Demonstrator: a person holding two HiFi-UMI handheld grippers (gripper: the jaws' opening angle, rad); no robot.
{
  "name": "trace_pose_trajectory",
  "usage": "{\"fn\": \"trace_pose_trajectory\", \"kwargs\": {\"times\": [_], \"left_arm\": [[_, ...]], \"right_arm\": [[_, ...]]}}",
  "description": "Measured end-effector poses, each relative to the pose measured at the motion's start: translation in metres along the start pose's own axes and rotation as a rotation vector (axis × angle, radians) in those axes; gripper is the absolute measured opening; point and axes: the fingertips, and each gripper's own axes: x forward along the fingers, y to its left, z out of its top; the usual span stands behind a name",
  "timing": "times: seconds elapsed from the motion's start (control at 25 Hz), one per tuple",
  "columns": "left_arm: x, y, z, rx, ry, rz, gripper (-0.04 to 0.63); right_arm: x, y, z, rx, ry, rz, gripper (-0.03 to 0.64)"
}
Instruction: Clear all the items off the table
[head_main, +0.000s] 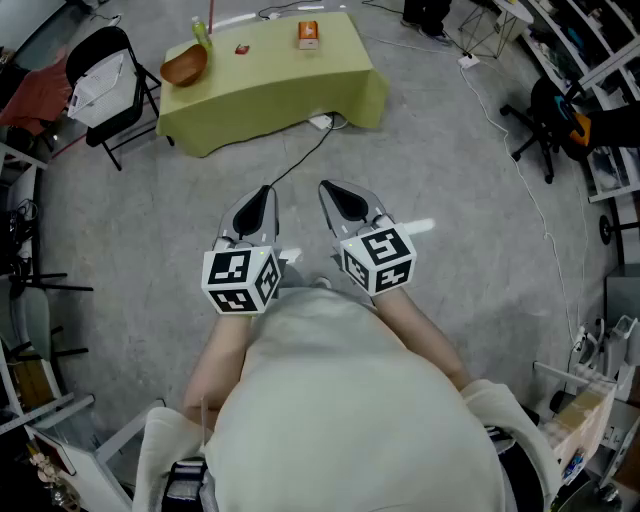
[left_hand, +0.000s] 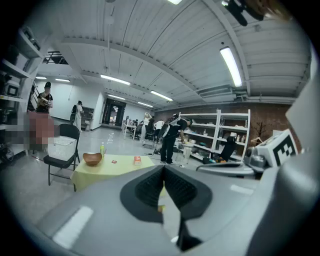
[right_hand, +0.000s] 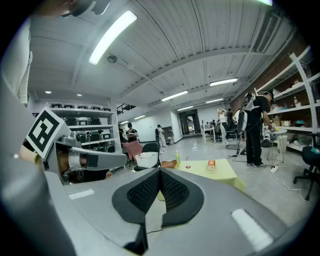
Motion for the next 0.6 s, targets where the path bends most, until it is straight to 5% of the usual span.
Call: {"fn": "trace_pose_trajectory", "kwargs": {"times": [0.6], "left_arm": [[0.016, 0.033, 0.006, -0.040, -0.006, 0.046, 0.011]], "right_arm": [[0.024, -0.011, 0.004, 0.035, 0.006, 0.028, -0.008]]}}
